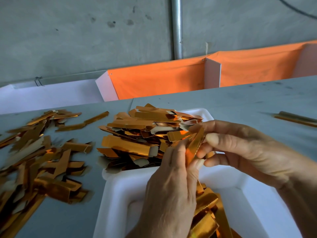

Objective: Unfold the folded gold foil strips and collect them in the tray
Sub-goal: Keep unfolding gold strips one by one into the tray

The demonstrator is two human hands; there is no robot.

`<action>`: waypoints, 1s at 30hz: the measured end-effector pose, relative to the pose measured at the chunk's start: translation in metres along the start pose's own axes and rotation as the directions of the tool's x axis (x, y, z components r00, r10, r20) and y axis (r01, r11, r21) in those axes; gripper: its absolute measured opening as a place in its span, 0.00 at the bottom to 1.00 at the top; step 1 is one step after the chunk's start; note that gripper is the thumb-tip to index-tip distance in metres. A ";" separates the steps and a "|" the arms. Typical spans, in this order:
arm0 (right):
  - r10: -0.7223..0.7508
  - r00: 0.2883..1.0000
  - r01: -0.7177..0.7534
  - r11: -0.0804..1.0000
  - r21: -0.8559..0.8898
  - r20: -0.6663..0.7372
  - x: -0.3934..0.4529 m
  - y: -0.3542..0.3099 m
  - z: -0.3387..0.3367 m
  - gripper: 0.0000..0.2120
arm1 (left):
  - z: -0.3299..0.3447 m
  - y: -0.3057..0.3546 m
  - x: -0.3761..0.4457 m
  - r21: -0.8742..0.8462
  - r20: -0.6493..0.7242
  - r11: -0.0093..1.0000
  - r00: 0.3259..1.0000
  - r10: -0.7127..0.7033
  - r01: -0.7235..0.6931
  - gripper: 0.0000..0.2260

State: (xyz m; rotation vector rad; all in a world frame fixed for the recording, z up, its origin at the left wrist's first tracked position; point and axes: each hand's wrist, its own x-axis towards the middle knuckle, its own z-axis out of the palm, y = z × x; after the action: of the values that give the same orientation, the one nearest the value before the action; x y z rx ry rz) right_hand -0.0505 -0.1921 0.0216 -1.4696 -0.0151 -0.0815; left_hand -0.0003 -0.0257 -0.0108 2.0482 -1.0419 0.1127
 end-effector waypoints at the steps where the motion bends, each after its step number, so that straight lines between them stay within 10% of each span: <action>1: 0.007 1.000 -0.007 1.000 -0.025 0.001 0.000 0.000 0.001 0.26 | 0.000 0.000 0.000 0.001 0.000 1.000 1.000 -0.004 0.004 0.29; 30: -0.081 0.974 0.092 0.995 0.041 -0.212 0.005 0.005 -0.006 0.06 | -0.008 -0.003 0.007 -0.572 0.206 0.795 0.973 -0.100 0.203 0.11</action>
State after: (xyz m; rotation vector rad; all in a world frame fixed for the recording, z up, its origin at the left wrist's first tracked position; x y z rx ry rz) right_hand -0.0458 -0.1977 0.0160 -1.4034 0.0901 -0.3055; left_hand 0.0092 -0.0235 -0.0043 1.5653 -0.8612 -0.4300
